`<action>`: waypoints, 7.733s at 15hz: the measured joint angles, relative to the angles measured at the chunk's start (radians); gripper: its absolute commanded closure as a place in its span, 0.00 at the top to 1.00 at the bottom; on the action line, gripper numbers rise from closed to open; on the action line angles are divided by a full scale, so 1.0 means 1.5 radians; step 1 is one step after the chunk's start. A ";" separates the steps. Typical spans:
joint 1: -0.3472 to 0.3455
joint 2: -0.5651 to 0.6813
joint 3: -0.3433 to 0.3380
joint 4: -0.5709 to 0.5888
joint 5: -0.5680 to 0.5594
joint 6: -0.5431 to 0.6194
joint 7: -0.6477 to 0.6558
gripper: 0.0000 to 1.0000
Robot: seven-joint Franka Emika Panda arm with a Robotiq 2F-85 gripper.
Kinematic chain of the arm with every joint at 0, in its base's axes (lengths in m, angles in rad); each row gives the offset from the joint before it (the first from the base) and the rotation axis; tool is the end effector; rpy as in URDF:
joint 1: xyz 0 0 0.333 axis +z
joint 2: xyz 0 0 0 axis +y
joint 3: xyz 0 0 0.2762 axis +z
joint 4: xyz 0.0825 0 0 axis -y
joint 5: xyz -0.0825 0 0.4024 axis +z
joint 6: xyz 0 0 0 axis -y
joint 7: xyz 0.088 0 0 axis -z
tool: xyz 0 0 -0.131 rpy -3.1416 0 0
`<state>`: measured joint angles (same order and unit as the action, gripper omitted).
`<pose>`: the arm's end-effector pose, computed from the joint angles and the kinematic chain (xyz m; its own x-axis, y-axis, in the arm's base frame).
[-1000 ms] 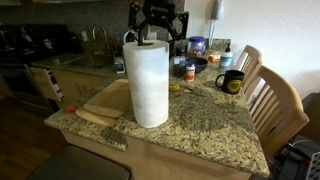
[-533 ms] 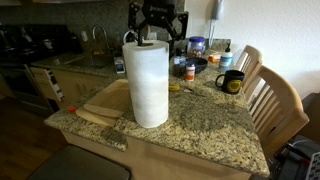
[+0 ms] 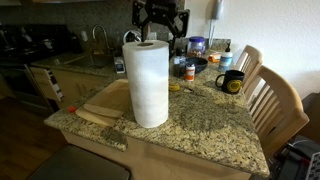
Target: Move the paper roll towards you
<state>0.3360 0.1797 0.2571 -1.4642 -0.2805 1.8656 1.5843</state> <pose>0.5624 0.3312 0.5406 0.5454 -0.8062 0.2293 -0.7776 -0.5888 -0.2207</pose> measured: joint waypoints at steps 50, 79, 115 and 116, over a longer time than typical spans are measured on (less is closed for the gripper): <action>0.007 0.014 -0.015 0.005 0.069 -0.001 -0.004 1.00; 0.009 0.052 -0.045 0.173 -0.003 -0.304 0.102 0.07; -0.071 -0.168 -0.074 -0.208 0.139 -0.093 0.101 0.95; -0.071 -0.175 -0.072 -0.215 0.136 -0.089 0.101 0.99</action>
<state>0.2289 -0.0828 0.1485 -1.7860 -0.0769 1.7327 1.7361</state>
